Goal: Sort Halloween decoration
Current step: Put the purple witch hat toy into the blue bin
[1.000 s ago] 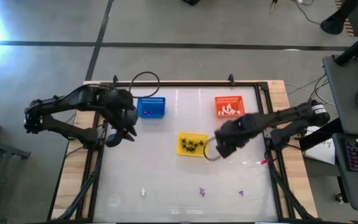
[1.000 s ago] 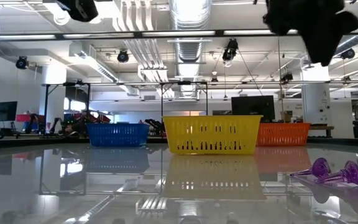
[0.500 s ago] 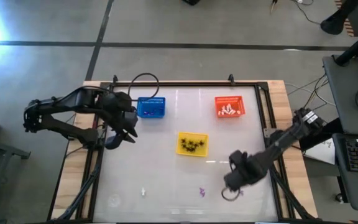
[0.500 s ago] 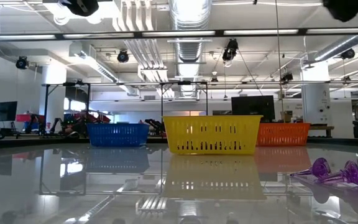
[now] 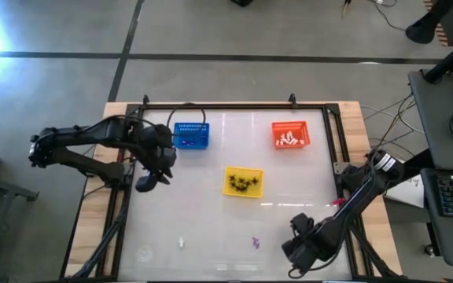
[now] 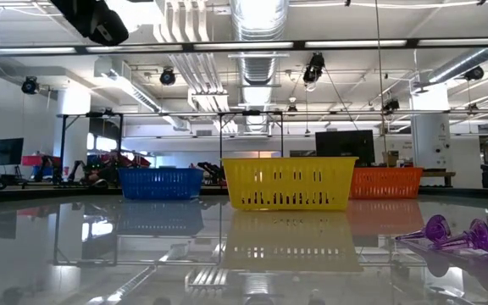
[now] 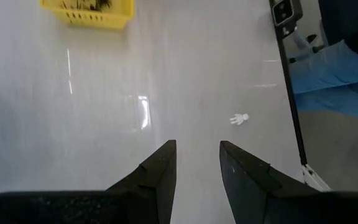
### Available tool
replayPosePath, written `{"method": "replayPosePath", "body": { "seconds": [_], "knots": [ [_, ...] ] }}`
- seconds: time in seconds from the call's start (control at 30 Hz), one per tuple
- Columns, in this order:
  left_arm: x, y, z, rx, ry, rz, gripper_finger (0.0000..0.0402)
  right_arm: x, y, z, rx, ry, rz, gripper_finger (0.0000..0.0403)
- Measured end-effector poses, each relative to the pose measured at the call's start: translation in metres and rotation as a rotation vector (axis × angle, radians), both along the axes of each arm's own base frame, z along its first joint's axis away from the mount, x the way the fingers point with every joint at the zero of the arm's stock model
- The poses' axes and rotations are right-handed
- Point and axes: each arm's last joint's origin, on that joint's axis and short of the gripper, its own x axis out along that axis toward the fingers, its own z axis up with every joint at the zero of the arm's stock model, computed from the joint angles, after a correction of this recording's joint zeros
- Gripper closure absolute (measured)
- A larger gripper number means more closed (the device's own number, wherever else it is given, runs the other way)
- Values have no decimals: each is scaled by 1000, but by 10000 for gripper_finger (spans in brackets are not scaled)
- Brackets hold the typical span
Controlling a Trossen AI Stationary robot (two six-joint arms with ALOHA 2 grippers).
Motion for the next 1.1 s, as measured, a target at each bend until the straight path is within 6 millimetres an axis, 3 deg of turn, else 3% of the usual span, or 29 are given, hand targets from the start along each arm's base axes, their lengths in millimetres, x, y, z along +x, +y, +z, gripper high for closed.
{"method": "replayPosePath", "body": {
  "seconds": [0.33, 0.53, 1.1],
  "knots": [
    [-2, -5, -10, -16, 37, 5, 297, -4, 5, -18, -45, 38, -142, 266],
    [-8, -13, -6, -37, 22, 5, 296, -9, 7, -29, -10, 44, -230, 266],
    [-21, -23, 7, -93, -46, 37, 296, -26, -5, -72, 20, 33, -261, 266]
  ]
}}
